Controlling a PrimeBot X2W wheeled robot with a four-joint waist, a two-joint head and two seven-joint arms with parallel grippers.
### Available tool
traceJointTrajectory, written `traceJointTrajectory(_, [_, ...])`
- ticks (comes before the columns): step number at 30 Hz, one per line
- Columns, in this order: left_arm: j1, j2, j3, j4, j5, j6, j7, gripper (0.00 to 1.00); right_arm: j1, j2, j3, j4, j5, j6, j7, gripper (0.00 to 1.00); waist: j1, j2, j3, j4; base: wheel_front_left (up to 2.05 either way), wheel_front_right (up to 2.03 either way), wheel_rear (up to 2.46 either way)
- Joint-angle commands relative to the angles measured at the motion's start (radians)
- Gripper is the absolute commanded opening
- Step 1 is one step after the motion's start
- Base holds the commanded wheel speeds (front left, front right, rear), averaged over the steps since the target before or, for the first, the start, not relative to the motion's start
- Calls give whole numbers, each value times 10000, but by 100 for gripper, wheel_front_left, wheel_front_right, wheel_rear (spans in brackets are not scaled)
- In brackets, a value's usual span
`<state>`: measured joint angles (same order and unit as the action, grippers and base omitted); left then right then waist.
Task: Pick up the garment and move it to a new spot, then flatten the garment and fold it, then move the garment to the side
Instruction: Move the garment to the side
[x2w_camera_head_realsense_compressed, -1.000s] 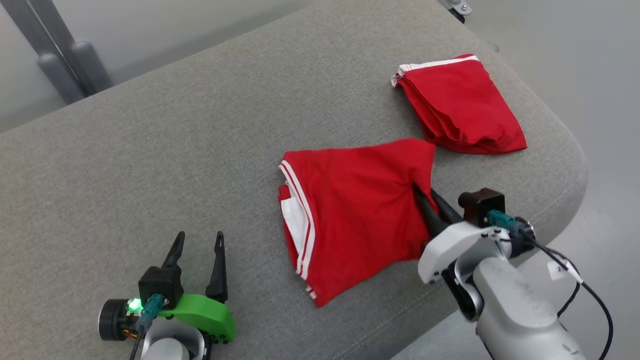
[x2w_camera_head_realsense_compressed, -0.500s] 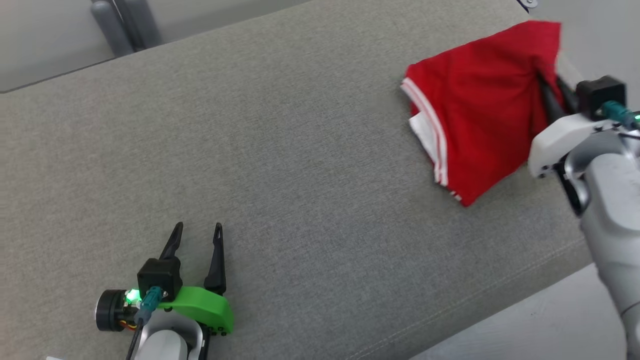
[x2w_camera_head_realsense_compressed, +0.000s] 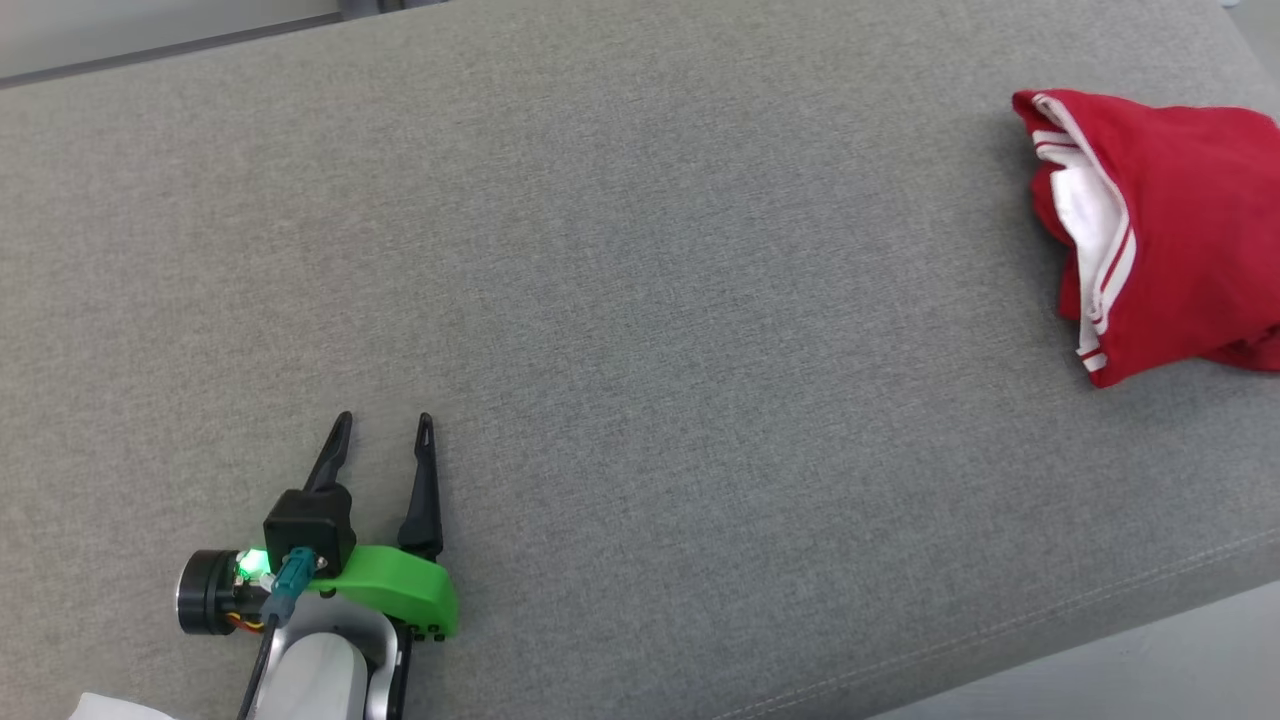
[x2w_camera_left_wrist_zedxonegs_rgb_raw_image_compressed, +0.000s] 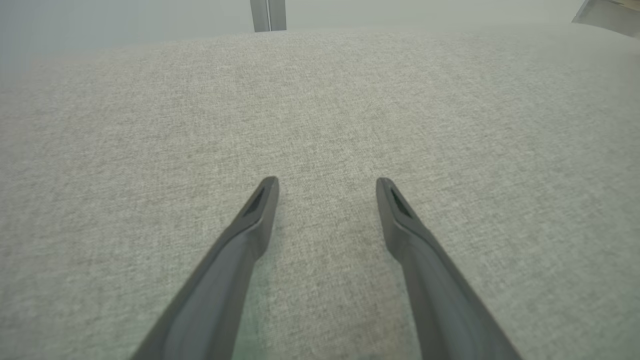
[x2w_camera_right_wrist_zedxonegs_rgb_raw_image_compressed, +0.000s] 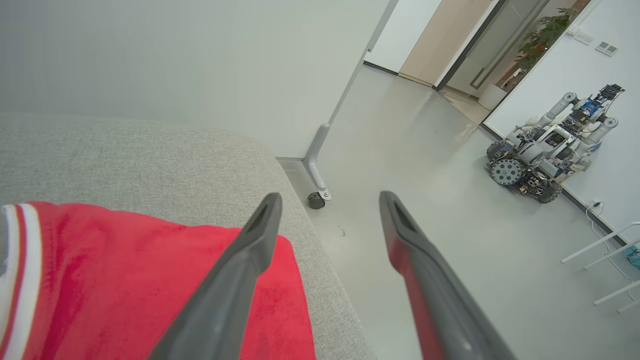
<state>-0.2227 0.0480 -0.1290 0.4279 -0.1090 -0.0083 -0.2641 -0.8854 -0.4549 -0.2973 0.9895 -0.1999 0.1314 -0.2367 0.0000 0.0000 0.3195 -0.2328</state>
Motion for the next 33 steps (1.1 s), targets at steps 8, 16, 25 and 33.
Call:
traceJointTrajectory(8, [59,53,428,-266,120,369,8,100,567,2143,-299,-2061,-506,-17,-281,100,0,0,0,368,0,0,0])
traceJointTrajectory(16, [197,54,731,-647,175,717,8,100,2397,3405,1718,-4077,1267,-19,-280,100,0,0,-407,728,0,0,0])
traceJointTrajectory(25, [451,52,632,-713,63,885,8,100,4149,3917,3012,-4620,2432,-17,-283,100,0,0,-1013,1534,0,0,0])
traceJointTrajectory(33, [776,52,558,-724,-136,945,9,100,4936,4025,3336,-4587,2913,-17,-284,100,0,0,-1585,2137,0,0,0])
